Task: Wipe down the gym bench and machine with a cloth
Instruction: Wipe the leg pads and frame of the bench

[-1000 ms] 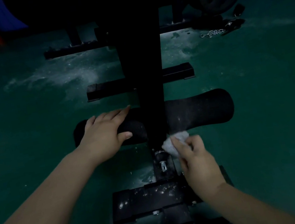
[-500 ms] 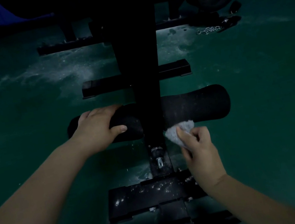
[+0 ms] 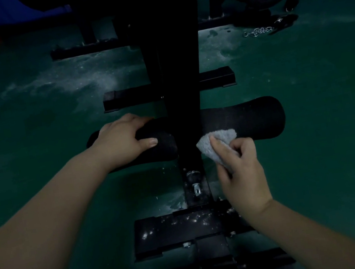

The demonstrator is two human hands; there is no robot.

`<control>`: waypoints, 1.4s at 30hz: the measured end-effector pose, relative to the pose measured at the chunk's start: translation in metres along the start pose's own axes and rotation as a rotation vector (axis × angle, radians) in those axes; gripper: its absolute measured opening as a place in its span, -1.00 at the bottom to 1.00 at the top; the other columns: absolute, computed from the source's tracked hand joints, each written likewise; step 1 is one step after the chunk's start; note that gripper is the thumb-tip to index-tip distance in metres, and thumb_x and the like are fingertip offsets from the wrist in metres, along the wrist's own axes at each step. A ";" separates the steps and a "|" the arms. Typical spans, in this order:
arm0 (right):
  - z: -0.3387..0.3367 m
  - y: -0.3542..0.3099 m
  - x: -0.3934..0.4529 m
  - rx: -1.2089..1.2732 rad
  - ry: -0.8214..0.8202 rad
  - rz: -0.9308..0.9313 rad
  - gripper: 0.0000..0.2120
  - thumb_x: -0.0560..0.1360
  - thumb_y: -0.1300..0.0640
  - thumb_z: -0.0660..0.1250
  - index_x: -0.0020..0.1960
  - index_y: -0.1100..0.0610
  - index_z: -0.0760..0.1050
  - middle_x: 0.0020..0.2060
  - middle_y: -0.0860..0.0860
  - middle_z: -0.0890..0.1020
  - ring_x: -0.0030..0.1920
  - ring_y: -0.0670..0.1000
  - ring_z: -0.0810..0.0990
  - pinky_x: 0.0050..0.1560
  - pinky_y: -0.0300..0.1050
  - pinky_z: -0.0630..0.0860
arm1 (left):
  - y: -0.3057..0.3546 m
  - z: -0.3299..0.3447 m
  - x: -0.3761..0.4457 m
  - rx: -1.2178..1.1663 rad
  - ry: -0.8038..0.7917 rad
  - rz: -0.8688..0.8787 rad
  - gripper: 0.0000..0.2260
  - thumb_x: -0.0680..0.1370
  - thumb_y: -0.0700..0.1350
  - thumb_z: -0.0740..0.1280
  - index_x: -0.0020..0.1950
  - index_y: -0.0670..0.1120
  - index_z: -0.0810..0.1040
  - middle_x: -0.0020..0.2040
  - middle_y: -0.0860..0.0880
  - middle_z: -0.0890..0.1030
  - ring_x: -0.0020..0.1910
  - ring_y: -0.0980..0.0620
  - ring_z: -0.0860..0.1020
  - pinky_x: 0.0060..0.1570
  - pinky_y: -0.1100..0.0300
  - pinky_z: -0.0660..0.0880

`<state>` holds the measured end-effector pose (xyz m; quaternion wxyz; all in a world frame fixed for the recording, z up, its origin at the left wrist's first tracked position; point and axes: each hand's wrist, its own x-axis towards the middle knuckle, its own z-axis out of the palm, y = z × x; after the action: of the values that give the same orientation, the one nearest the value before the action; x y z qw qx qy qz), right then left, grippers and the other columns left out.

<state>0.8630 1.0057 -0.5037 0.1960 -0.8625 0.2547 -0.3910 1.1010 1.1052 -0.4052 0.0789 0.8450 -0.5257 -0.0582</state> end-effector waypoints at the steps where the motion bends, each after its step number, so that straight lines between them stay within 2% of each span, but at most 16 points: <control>1: 0.001 -0.005 -0.005 0.022 -0.004 -0.005 -0.42 0.45 0.35 0.32 0.42 0.02 0.35 0.02 0.01 0.31 -0.13 -0.10 0.34 -0.15 -0.21 0.53 | -0.002 -0.001 0.001 -0.010 -0.022 -0.003 -0.46 0.53 0.16 0.29 0.48 0.12 0.27 0.43 -0.02 0.36 0.39 -0.06 0.34 0.37 0.04 0.24; 6: 0.030 -0.058 0.022 0.100 0.074 -0.075 -0.55 0.49 0.14 0.20 0.38 0.09 0.42 -0.01 0.11 0.42 -0.14 -0.11 0.37 -0.21 -0.24 0.52 | -0.006 0.001 -0.004 -0.072 0.035 -0.012 -0.45 0.49 0.23 0.30 0.43 0.05 0.37 0.37 -0.01 0.47 0.31 -0.06 0.44 0.37 0.03 0.25; 10: 0.055 -0.078 0.037 0.093 0.072 0.071 -0.49 0.40 0.27 0.44 0.33 0.09 0.49 -0.11 0.13 0.42 -0.33 -0.06 0.34 -0.38 -0.28 0.39 | -0.008 0.004 -0.004 -0.089 0.040 -0.005 -0.29 0.34 0.39 0.14 0.41 0.07 0.39 0.35 0.01 0.50 0.30 -0.03 0.47 0.39 -0.03 0.22; 13: 0.056 -0.068 0.024 0.092 0.047 0.048 -0.47 0.39 0.32 0.43 0.34 0.12 0.48 -0.10 0.15 0.43 -0.31 -0.05 0.37 -0.34 -0.30 0.37 | -0.009 0.006 -0.005 -0.067 0.041 -0.008 -0.35 0.44 0.36 0.19 0.44 0.07 0.35 0.38 -0.01 0.46 0.35 -0.05 0.41 0.43 -0.04 0.14; 16: 0.057 -0.040 0.002 0.027 -0.109 -0.026 -0.54 0.46 0.25 0.36 0.35 0.12 0.46 -0.05 0.06 0.44 -0.24 -0.05 0.41 -0.35 -0.23 0.45 | -0.010 0.007 -0.005 -0.059 0.054 -0.007 -0.44 0.50 0.24 0.26 0.46 0.07 0.32 0.41 0.00 0.43 0.40 -0.02 0.36 0.46 -0.01 0.03; 18: 0.060 -0.013 -0.023 -0.014 -0.271 0.113 -0.63 0.53 -0.02 0.31 0.31 0.04 0.46 -0.09 -0.09 0.51 -0.26 -0.10 0.48 -0.24 -0.19 0.54 | -0.010 0.007 -0.006 -0.063 0.050 -0.006 -0.44 0.51 0.22 0.27 0.47 0.08 0.31 0.41 0.00 0.43 0.40 -0.02 0.36 0.46 -0.02 0.03; 19: 0.056 -0.004 -0.035 -0.015 -0.325 0.196 -0.62 0.52 -0.07 0.31 0.31 0.01 0.47 -0.10 -0.05 0.54 -0.26 -0.06 0.53 -0.19 -0.07 0.59 | -0.009 0.006 -0.007 -0.063 0.048 -0.008 -0.44 0.51 0.22 0.27 0.47 0.08 0.31 0.41 0.00 0.43 0.40 -0.02 0.36 0.47 -0.02 0.04; 20: 0.052 0.000 -0.042 -0.068 -0.347 0.149 -0.61 0.51 0.01 0.36 0.32 0.03 0.47 -0.05 0.03 0.53 -0.28 0.01 0.55 -0.20 -0.02 0.61 | -0.008 0.006 -0.008 -0.061 0.048 -0.010 -0.44 0.51 0.22 0.27 0.47 0.09 0.30 0.41 0.00 0.42 0.40 -0.03 0.36 0.47 -0.02 0.04; 22: 0.044 -0.004 -0.053 -0.034 -0.244 0.018 -0.53 0.43 0.24 0.44 0.32 0.11 0.47 0.00 0.08 0.46 -0.30 0.02 0.51 -0.27 -0.17 0.59 | -0.008 0.007 -0.008 -0.050 0.057 -0.009 -0.43 0.51 0.22 0.26 0.47 0.09 0.29 0.42 0.00 0.41 0.41 -0.02 0.35 0.47 0.00 0.04; 24: 0.038 -0.021 -0.051 0.061 -0.140 -0.027 -0.54 0.44 0.24 0.39 0.33 0.13 0.47 0.01 0.04 0.40 -0.22 -0.07 0.45 -0.24 -0.37 0.46 | -0.008 0.007 -0.009 -0.040 0.062 -0.010 -0.43 0.50 0.23 0.26 0.47 0.09 0.30 0.41 -0.01 0.42 0.40 -0.03 0.36 0.46 0.00 0.07; 26: 0.038 -0.039 -0.037 0.174 0.052 0.042 -0.58 0.47 0.20 0.34 0.33 0.12 0.48 0.00 0.00 0.39 -0.16 -0.15 0.42 -0.16 -0.44 0.42 | -0.006 0.007 -0.009 -0.044 0.069 -0.015 -0.44 0.50 0.22 0.27 0.47 0.08 0.31 0.41 -0.02 0.43 0.39 -0.06 0.37 0.45 0.01 0.10; 29: 0.046 -0.048 -0.001 0.239 0.180 0.208 -0.58 0.45 0.29 0.41 0.30 0.11 0.51 -0.03 -0.03 0.40 -0.14 -0.19 0.40 -0.09 -0.50 0.42 | -0.006 0.007 -0.009 -0.057 0.090 -0.005 -0.45 0.50 0.22 0.29 0.45 0.07 0.34 0.39 -0.02 0.45 0.37 -0.07 0.39 0.43 0.01 0.17; 31: 0.052 -0.043 0.012 0.187 0.173 0.263 -0.60 0.43 0.29 0.43 0.24 0.08 0.56 -0.07 -0.04 0.39 -0.18 -0.19 0.37 -0.17 -0.51 0.38 | -0.008 0.008 -0.008 -0.075 0.095 0.006 -0.42 0.47 0.29 0.28 0.43 0.07 0.37 0.36 -0.03 0.48 0.35 -0.09 0.43 0.39 0.01 0.25; 33: 0.058 -0.034 0.005 0.149 0.102 0.303 -0.65 0.45 0.25 0.44 0.21 0.06 0.58 -0.09 -0.07 0.38 -0.23 -0.16 0.35 -0.24 -0.37 0.40 | -0.009 0.007 -0.008 -0.093 0.093 0.005 -0.35 0.38 0.34 0.21 0.42 0.08 0.40 0.34 -0.04 0.51 0.32 -0.12 0.46 0.34 0.00 0.33; 36: 0.061 -0.024 -0.011 0.158 0.014 0.405 -0.65 0.48 0.19 0.42 0.26 0.02 0.55 -0.12 -0.06 0.36 -0.29 -0.12 0.38 -0.18 -0.21 0.46 | -0.010 0.008 -0.009 -0.102 0.100 0.001 -0.35 0.38 0.33 0.20 0.41 0.07 0.41 0.33 -0.04 0.51 0.32 -0.10 0.46 0.32 0.03 0.35; 42: 0.042 -0.010 -0.028 0.072 -0.047 0.531 -0.62 0.53 0.13 0.33 0.34 -0.01 0.47 -0.02 -0.05 0.37 -0.31 -0.14 0.42 -0.25 -0.33 0.41 | -0.008 0.007 -0.010 -0.118 0.103 -0.001 -0.33 0.36 0.33 0.17 0.42 0.07 0.39 0.35 -0.02 0.49 0.35 -0.07 0.44 0.35 0.05 0.32</control>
<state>0.8828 1.0359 -0.5399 0.3280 -0.7668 0.4532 -0.3148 1.1023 1.1170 -0.4134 0.1554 0.8410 -0.5162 -0.0455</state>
